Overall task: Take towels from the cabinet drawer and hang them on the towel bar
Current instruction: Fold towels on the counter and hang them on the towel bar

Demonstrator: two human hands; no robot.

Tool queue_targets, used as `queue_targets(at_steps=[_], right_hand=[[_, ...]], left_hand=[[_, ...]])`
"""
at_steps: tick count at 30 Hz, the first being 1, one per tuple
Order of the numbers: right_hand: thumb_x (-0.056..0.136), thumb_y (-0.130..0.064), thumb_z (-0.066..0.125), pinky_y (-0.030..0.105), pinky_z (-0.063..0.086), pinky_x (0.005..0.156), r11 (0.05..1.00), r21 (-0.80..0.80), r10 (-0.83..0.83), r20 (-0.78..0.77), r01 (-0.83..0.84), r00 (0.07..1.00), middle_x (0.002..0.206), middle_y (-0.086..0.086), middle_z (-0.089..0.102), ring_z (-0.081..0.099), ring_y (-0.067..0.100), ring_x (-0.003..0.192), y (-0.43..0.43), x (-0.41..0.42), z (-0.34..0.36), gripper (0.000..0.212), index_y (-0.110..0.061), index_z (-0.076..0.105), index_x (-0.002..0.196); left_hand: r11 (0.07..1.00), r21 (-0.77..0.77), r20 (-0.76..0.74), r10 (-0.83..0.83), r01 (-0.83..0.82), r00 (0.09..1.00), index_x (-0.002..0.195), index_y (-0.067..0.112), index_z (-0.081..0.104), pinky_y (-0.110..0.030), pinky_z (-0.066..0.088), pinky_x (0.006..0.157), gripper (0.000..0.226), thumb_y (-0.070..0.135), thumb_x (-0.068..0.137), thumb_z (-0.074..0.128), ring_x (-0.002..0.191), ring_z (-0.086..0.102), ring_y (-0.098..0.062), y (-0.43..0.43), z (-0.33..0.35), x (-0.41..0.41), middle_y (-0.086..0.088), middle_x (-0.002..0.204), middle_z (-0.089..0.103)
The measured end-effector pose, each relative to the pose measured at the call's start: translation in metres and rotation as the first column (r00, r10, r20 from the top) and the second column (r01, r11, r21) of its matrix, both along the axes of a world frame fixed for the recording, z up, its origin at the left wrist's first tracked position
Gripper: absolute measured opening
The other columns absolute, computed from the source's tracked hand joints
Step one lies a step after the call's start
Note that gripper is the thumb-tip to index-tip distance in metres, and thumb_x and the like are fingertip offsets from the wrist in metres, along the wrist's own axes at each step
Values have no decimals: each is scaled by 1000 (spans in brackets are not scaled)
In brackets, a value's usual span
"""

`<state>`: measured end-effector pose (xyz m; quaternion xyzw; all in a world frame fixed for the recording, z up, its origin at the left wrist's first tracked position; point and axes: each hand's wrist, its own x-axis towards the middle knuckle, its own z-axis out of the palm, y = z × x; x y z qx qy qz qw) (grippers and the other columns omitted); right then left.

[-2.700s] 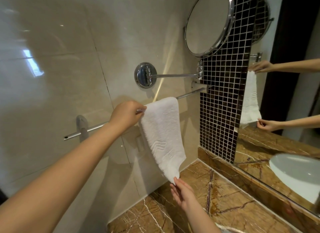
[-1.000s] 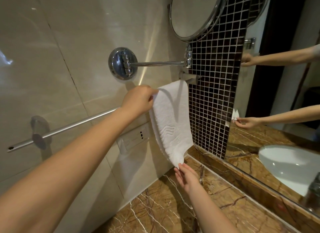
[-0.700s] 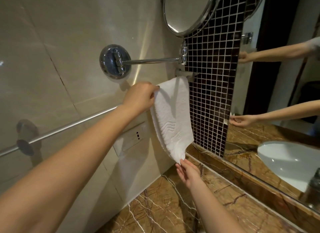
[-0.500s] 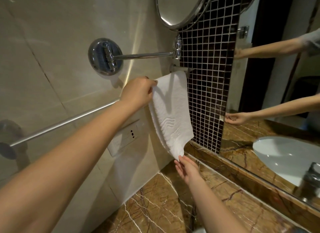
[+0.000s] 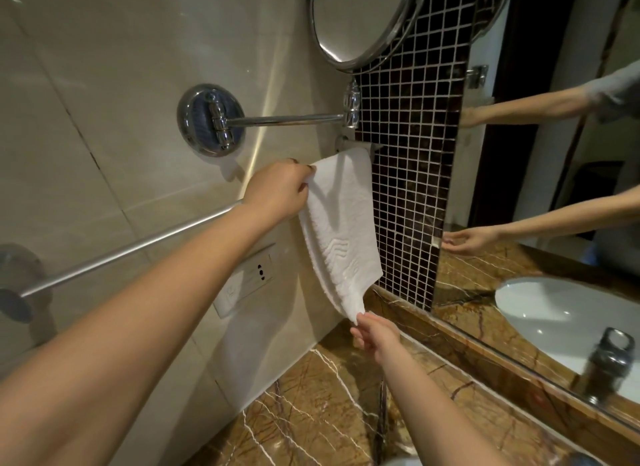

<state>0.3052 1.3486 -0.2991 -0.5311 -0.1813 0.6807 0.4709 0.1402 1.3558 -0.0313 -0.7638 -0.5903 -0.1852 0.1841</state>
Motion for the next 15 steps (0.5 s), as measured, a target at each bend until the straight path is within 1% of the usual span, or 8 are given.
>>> queue_targets(at_steps=[2,4,5,8,10,12,13,15], right_hand=[[88,-8,67,23,44,51,997,38,60,178,-68,982,81,12,67,60,16,59,-1,5,8,9,-7,63,96],[89,-13,66,22,41,48,988,98,84,314,-120,946,78,10,66,56,15,55,-1,12,19,11,-5,65,97],[89,-15,66,23,42,50,981,128,89,363,-145,927,78,9,65,56,15,55,-1,16,26,13,-4,65,97],[90,-18,65,30,49,64,952,201,106,493,-232,863,80,10,64,58,19,65,-2,26,52,20,0,66,100],[91,-20,63,31,46,62,924,239,113,573,-298,812,75,9,61,56,21,66,-5,31,70,26,4,66,100],[92,-24,61,37,50,66,893,264,95,678,-363,729,71,7,63,58,21,65,-11,35,89,26,0,68,95],[92,-28,60,40,52,72,876,272,68,746,-397,662,72,7,64,60,22,68,-16,37,100,25,-4,67,92],[92,-34,58,38,51,77,839,286,-9,858,-463,513,79,4,66,63,23,78,-26,40,125,25,-10,66,91]], left_hand=[[1000,-16,12,-2,2,1000,130,18,56,-41,51,78,43,18,88,48,103,57,-33,-8,0,1,-12,114,62],[999,-32,16,-14,15,1000,129,17,57,-41,50,79,42,18,87,49,107,56,-33,-17,-1,2,-12,117,61],[999,-44,21,-15,16,1000,129,18,57,-41,50,81,42,18,88,50,110,54,-32,-22,-1,2,-11,120,59],[997,-72,39,-23,26,999,130,19,56,-41,48,91,42,20,89,49,120,51,-28,-40,1,3,-7,132,54],[995,-81,27,-49,51,998,130,20,56,-39,46,93,41,21,90,49,121,50,-26,-54,2,3,-4,135,54],[994,-97,-4,-59,58,998,130,22,55,-39,46,92,40,24,91,49,120,51,-27,-70,4,4,-4,133,56],[993,-105,-24,-59,56,998,131,23,55,-40,46,91,40,25,91,49,119,52,-27,-78,6,4,-4,132,57],[993,-104,-43,-58,54,997,131,24,55,-41,47,90,39,29,92,48,116,54,-27,-94,12,4,-4,130,58]])
